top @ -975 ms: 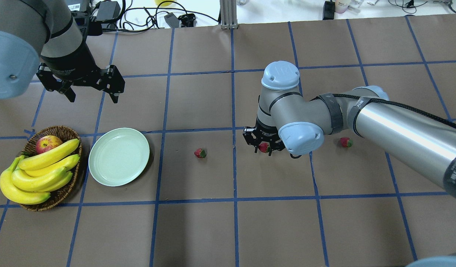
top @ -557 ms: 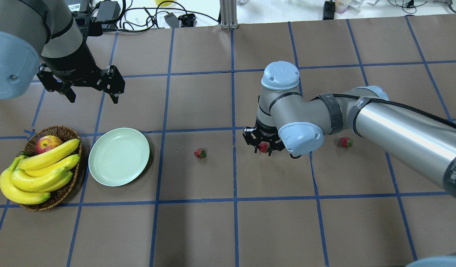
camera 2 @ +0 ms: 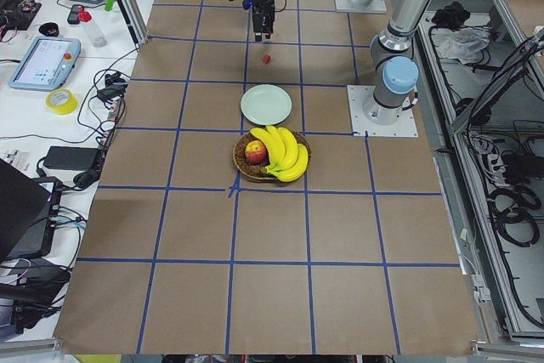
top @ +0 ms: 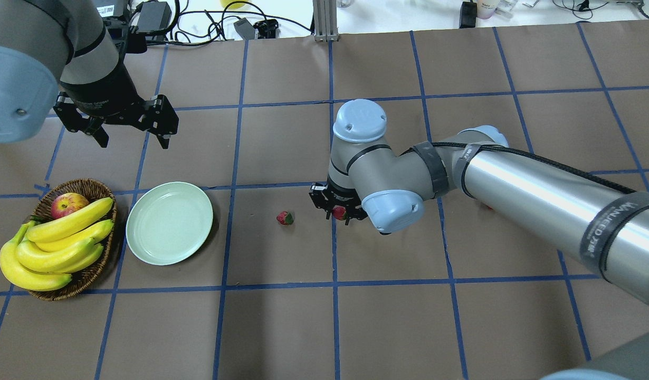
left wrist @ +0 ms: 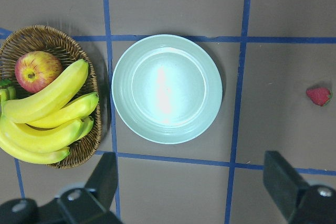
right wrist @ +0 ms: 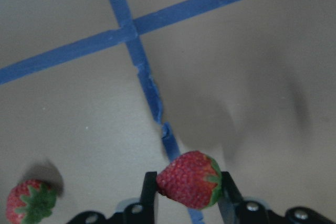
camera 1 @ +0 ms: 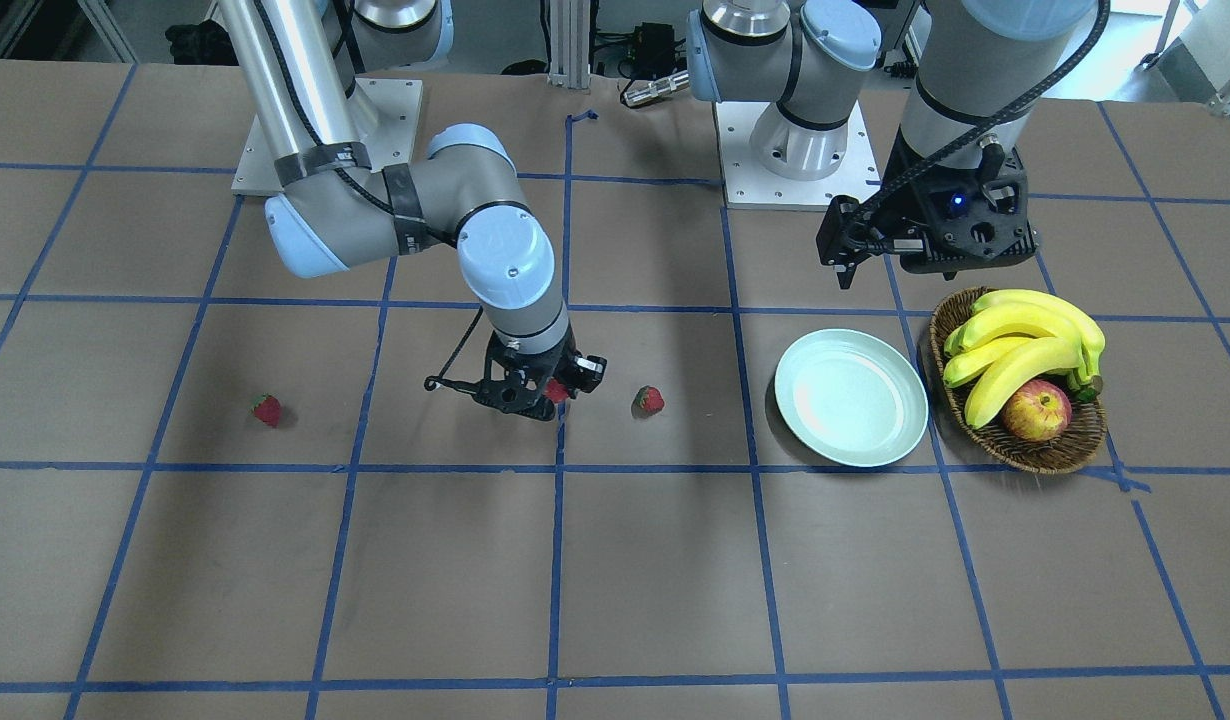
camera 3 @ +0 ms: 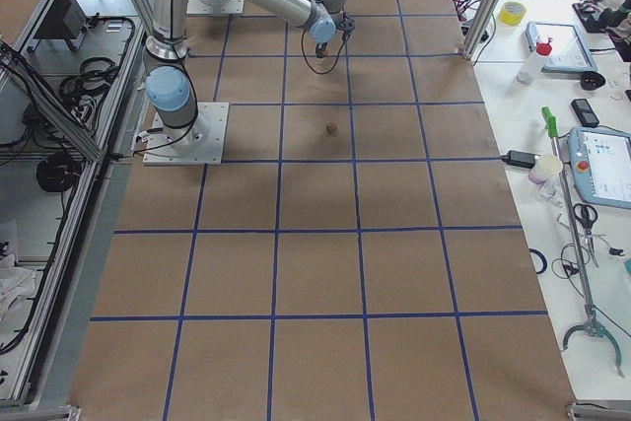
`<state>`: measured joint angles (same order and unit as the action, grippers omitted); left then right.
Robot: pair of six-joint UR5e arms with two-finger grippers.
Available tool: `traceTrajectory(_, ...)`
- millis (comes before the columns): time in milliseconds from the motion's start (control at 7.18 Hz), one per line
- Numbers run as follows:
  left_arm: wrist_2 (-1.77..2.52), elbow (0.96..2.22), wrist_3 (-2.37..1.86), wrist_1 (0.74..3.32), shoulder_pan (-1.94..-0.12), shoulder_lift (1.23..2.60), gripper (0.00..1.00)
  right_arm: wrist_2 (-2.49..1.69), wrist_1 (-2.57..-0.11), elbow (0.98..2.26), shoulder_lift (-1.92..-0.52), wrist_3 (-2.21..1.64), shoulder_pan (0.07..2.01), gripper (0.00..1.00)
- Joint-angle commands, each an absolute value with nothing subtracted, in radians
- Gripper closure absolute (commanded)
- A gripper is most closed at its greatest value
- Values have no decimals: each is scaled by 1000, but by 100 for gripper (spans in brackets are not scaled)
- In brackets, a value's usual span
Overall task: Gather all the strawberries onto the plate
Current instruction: 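Carry the strawberry beside the first one and open the right gripper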
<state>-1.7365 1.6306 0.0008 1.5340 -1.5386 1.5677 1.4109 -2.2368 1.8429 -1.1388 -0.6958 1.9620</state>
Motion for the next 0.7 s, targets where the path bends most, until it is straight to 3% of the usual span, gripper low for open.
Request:
traceTrajectory(0,-1736,1631,-2,1534,-1539,1568,0,1414,-2253,1764,-1068,-767,2035,60)
traceTrajectory(139,-1736,1631,-2,1534,-1539,1568,0,1425,-2252,1752,-1071,-769,2037,37)
traceTrajectory(279,-1736,1631,-2,1534,-1539,1569,0,1437,-2240,1750,-1081,-767,2039,0)
traceTrajectory(557,-1736,1631,-2,1534,-1539,1568,0,1485,-2227,1756,-1113,-720,2033,0)
